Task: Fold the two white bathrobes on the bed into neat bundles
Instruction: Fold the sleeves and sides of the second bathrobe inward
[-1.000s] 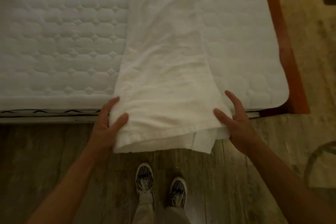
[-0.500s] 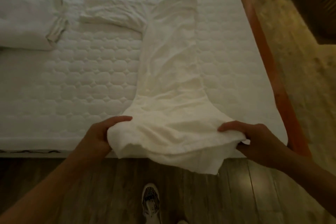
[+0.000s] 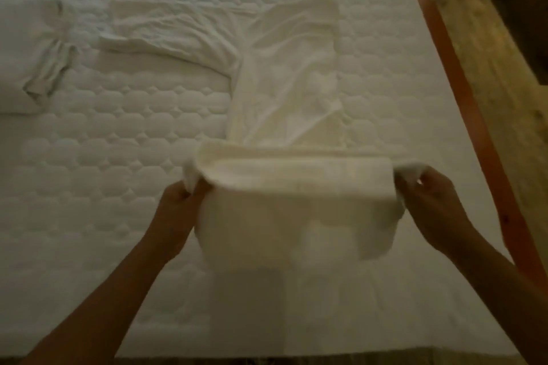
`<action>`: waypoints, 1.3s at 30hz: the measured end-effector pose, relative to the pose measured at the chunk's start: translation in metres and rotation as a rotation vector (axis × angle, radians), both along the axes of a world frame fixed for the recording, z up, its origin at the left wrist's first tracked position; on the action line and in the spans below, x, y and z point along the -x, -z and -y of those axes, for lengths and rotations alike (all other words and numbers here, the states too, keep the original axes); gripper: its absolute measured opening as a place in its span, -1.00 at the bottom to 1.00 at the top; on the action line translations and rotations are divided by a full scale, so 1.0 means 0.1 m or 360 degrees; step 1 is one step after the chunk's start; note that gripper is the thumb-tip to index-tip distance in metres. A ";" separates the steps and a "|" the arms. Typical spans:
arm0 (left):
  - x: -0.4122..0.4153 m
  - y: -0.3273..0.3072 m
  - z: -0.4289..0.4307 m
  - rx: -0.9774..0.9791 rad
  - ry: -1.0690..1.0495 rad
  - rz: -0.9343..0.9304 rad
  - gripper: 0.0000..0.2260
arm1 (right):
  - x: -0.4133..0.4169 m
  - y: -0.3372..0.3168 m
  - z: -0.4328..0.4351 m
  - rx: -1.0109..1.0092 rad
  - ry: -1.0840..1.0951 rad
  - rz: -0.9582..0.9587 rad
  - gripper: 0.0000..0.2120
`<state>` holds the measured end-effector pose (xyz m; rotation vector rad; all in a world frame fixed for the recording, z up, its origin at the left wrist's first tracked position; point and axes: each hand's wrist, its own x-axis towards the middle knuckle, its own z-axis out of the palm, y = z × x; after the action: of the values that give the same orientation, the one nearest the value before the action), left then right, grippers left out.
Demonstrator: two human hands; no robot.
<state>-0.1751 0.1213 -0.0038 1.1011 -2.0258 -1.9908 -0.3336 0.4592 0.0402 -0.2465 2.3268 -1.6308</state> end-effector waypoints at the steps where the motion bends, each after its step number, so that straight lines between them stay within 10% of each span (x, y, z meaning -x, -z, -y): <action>1: 0.28 0.11 0.06 -0.0065 -0.0061 0.0070 -0.68 | 0.20 0.13 0.17 0.0043 0.0108 0.0127 -0.68; 7: 1.18 0.90 0.30 0.0264 -0.0064 0.0374 -0.65 | 1.04 1.19 0.69 -0.0677 0.0347 0.0363 -0.54; 14: 1.18 0.97 0.25 0.0731 -0.0053 0.0424 -0.65 | 0.85 1.32 0.76 -0.0804 0.0611 0.0197 -0.55; 17: 1.32 0.88 0.08 0.1312 0.0055 0.0604 -0.41 | 0.76 1.20 0.94 -0.0898 0.0452 -0.0240 -0.40; 21: 1.40 0.85 -0.33 0.1909 0.0844 0.0101 -0.43 | 0.47 1.20 1.44 -0.1242 -0.0308 -0.0856 -0.38; 39: 1.28 1.18 -0.09 0.1992 0.1192 0.0378 -0.43 | 0.50 1.56 1.26 -0.1547 -0.0528 -0.0454 -0.25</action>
<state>-0.3035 0.1299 -0.1223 0.2725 -3.2266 -0.2631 -0.3836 0.3336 -0.1156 -0.6099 2.7784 -0.2277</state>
